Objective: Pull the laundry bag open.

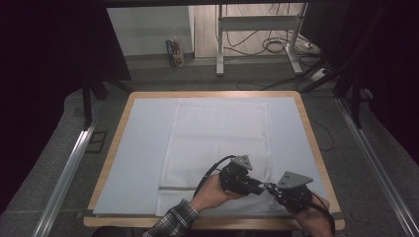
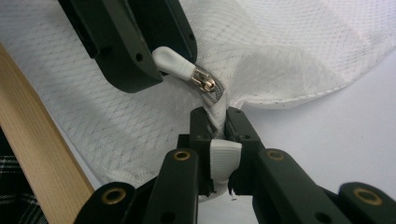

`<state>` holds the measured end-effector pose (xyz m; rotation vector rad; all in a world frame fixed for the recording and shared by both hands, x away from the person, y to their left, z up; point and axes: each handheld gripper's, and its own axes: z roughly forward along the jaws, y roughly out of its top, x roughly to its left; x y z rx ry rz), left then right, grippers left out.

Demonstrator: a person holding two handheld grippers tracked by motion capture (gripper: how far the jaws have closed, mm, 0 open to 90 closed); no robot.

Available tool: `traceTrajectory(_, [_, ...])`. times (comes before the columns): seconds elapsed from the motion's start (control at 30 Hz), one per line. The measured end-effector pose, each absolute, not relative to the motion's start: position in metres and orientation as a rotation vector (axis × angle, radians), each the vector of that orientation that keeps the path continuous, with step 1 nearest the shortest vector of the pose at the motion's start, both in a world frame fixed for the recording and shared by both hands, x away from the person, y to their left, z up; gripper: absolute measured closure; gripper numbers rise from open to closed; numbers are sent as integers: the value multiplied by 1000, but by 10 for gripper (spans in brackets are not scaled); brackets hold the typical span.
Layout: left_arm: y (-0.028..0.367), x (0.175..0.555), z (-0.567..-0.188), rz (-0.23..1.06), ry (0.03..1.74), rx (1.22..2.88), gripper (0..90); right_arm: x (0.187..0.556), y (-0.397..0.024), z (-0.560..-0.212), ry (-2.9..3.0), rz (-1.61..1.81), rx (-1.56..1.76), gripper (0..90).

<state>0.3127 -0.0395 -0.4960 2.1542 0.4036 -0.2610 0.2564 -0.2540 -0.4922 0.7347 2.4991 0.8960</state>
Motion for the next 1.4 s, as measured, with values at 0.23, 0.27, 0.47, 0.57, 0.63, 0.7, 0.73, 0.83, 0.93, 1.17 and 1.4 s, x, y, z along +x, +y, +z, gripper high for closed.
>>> traceTrajectory(0.23, [-42,314,-499,-251,410,2176,778,256,-254,-491,2495,899,727,811])
traceTrajectory(0.27, [-43,314,-499,-255,414,2171,780,256,-253,-492,2497,896,726,811])
traceTrajectory(0.47, [-43,316,-498,-290,433,2178,771,256,-253,-493,2503,877,718,811])
traceTrajectory(0.57, [-42,318,-498,-286,444,2183,780,256,-252,-493,2503,874,713,812])
traceTrajectory(0.63, [-41,319,-498,-281,451,2187,820,256,-252,-493,2505,872,711,811])
traceTrajectory(0.7, [-41,319,-499,-296,458,2188,826,255,-252,-493,2504,872,709,811])
traceTrajectory(0.73, [-41,319,-500,-299,460,2189,829,255,-252,-493,2504,871,707,811])
traceTrajectory(0.83, [-41,319,-500,-303,463,2192,840,255,-252,-493,2501,871,708,811])
traceTrajectory(0.93, [-41,318,-500,-309,463,2192,852,256,-252,-493,2505,875,714,809])
traceTrajectory(1.17, [-42,318,-499,-301,434,2208,866,256,-250,-493,2479,901,704,644])
traceTrajectory(1.4, [-41,319,-501,-349,456,2175,870,258,-247,-496,2500,881,652,788])
